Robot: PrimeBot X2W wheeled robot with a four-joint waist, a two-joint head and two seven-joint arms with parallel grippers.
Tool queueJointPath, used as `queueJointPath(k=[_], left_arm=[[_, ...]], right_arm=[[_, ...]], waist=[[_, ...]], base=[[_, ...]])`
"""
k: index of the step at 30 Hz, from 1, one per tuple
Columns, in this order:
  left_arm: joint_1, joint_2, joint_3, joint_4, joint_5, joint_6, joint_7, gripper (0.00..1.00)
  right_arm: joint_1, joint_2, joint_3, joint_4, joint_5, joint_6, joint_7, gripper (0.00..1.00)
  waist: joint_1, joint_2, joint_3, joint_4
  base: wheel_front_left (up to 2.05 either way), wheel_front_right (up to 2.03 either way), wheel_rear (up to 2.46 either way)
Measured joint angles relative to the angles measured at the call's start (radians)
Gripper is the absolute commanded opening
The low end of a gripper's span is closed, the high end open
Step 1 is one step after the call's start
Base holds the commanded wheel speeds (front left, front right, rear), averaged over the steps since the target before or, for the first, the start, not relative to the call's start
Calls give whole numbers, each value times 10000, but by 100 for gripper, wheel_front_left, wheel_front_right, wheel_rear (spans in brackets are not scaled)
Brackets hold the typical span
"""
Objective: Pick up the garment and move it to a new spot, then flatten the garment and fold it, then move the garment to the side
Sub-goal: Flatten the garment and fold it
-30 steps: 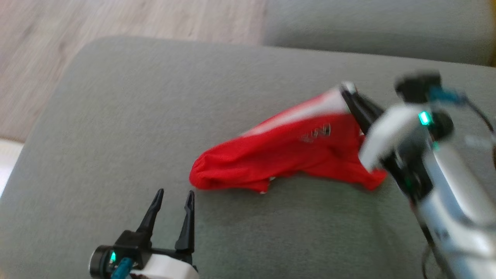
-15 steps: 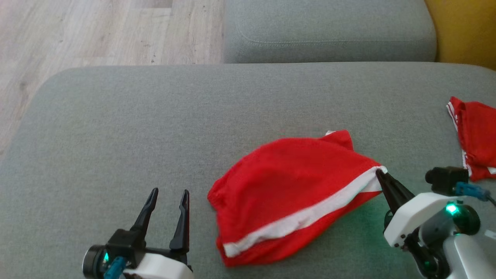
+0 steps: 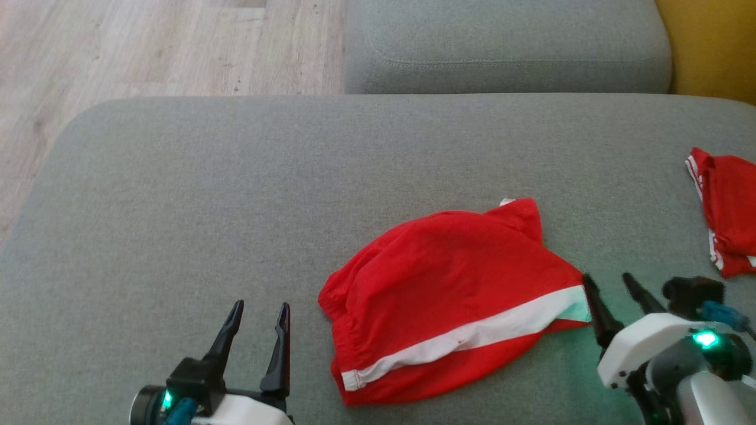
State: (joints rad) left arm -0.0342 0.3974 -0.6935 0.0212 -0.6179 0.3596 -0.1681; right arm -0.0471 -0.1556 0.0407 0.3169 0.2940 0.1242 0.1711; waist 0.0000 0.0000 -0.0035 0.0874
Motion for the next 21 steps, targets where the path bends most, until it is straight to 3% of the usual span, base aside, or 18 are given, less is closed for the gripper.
queueJointPath(k=[10, 21], left_arm=[[2, -140, -81, 295, -205, -174, -232, 100], [165, -238, 86, 719, -341, -288, -537, 100]], right_arm=[[418, 627, -765, -746, -936, 0, -1423, 100], [1096, 1112, -786, -1931, -1682, 0, -2086, 100]], waist=[[0, 0, -288, -121], [-1, 0, -680, -139]], base=[[0, 0, 0], [0, 0, 0]])
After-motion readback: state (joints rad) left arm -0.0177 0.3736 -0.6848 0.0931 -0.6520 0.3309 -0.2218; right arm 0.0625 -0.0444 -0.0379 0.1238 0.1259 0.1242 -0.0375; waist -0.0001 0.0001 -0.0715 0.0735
